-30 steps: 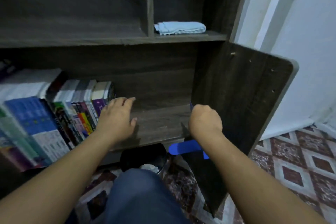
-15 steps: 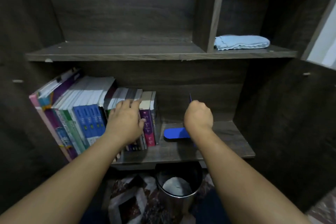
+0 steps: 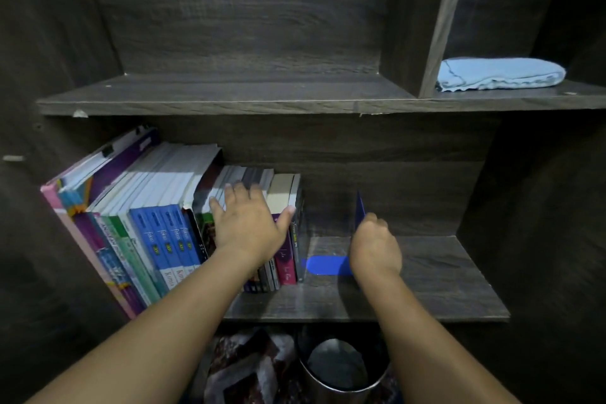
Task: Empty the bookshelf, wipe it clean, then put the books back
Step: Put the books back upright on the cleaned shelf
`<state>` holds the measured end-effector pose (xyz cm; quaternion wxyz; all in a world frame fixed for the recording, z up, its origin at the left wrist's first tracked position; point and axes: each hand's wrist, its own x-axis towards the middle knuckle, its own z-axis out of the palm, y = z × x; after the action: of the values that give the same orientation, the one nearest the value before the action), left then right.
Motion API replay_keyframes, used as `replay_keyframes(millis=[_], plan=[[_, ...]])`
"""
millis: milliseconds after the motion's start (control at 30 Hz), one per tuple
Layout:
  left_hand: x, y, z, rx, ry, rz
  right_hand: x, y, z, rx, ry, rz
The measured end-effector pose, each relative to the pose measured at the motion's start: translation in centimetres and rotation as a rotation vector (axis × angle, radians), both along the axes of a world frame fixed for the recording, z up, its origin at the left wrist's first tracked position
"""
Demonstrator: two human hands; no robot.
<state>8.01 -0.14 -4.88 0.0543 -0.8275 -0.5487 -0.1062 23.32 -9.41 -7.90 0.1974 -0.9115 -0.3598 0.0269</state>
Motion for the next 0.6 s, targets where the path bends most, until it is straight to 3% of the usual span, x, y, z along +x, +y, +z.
replay_keyframes(millis=[200,600], plan=[[0.8,-0.2,-0.3,-0.060,0.148,0.086,0.1,0.1,-0.2,-0.024,0.001,-0.003],[2.9,-1.4,-0.7,-0.004,0.182,0.070,0.6,0.0,-0.3,-0.015,0.050,0.035]])
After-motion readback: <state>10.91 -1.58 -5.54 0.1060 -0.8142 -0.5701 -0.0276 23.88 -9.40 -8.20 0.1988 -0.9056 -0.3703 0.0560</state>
